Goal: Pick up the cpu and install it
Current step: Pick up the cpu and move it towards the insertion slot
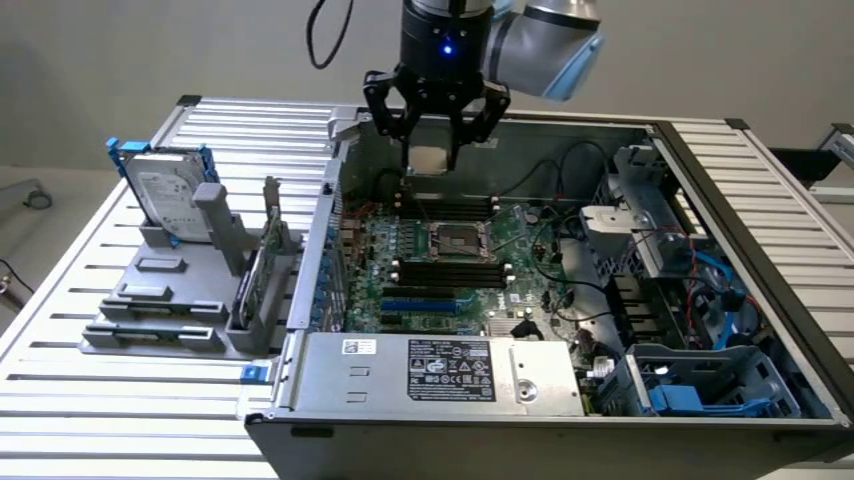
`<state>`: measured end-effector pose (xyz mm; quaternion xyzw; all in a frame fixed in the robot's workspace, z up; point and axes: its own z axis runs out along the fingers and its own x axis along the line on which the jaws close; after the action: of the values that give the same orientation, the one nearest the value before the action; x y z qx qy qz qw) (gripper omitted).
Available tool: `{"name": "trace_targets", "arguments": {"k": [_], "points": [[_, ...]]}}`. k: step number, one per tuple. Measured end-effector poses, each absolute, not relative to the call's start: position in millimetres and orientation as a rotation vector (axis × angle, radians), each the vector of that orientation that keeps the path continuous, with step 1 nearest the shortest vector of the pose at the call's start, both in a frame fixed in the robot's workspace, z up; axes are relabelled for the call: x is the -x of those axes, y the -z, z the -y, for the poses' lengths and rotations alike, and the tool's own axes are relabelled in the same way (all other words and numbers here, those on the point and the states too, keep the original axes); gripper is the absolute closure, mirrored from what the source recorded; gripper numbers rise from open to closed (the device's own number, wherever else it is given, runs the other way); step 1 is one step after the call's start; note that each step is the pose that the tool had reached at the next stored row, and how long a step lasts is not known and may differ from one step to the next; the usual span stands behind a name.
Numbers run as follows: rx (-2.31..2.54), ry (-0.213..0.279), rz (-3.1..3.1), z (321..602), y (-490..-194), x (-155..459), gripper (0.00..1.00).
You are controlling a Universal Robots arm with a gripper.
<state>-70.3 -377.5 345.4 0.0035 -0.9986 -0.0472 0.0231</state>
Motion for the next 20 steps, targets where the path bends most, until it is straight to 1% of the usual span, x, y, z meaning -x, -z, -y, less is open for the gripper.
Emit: {"name": "trace_targets", "arguments": {"k": [9, 20], "points": [[-0.011, 0.146, 3.092, 356, -329, 31, 0.45], [-0.011, 0.145, 3.092, 343, -309, 28, 0.45]]}}
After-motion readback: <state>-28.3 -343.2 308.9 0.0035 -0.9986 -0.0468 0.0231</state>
